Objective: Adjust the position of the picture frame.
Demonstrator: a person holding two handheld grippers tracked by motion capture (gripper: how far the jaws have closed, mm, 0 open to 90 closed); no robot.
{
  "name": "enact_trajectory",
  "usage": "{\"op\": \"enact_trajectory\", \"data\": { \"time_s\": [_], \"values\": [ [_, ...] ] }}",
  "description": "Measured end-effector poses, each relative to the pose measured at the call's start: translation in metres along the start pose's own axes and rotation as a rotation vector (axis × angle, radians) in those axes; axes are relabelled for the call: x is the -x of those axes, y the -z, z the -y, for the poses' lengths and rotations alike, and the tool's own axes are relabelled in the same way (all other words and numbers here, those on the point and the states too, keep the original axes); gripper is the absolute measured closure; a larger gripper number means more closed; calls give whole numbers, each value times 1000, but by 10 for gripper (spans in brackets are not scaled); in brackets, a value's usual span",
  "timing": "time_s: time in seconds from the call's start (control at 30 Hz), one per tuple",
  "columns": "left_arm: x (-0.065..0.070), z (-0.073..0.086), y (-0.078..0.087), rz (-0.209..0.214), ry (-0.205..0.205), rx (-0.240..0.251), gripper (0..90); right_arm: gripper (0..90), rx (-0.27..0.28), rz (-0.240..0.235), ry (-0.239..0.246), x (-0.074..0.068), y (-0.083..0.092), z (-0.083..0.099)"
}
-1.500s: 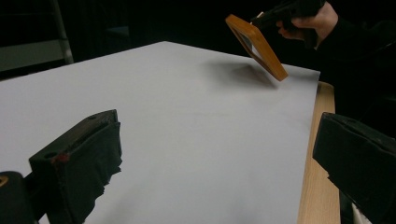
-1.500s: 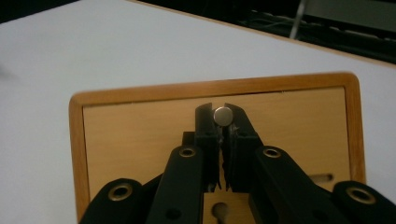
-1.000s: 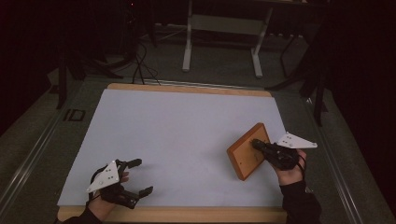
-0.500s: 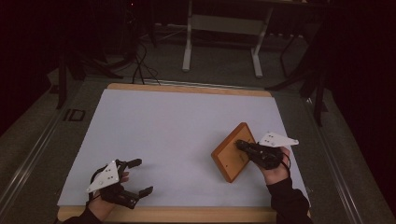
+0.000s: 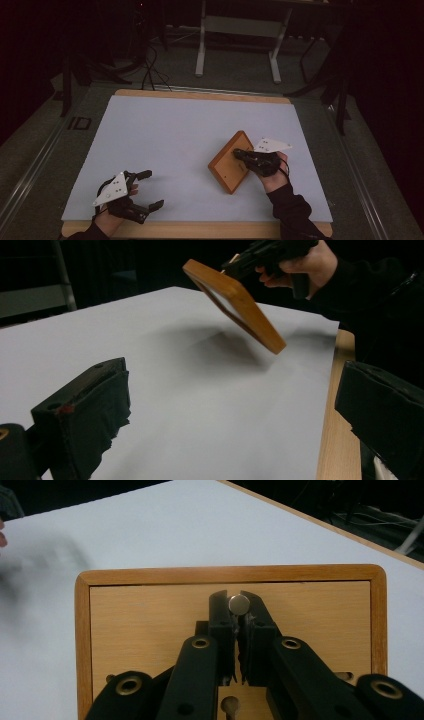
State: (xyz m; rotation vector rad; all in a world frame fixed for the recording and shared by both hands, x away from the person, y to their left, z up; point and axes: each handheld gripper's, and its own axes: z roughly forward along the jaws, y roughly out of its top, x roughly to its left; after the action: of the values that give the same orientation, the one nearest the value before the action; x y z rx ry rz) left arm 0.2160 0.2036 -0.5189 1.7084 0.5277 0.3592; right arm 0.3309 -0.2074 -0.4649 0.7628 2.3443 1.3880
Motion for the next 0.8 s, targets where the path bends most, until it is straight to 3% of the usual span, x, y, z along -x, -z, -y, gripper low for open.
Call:
{"op": "enact_trajectory", "data": {
  "time_s": [0.67, 0.8],
  "values": [
    [-1, 0, 1, -1, 1, 2, 16, 859, -45, -25, 18, -8, -65, -18],
    [-1, 0, 1, 2, 3, 3, 16, 859, -50, -26, 14, -10, -70, -18]
  ]
}}
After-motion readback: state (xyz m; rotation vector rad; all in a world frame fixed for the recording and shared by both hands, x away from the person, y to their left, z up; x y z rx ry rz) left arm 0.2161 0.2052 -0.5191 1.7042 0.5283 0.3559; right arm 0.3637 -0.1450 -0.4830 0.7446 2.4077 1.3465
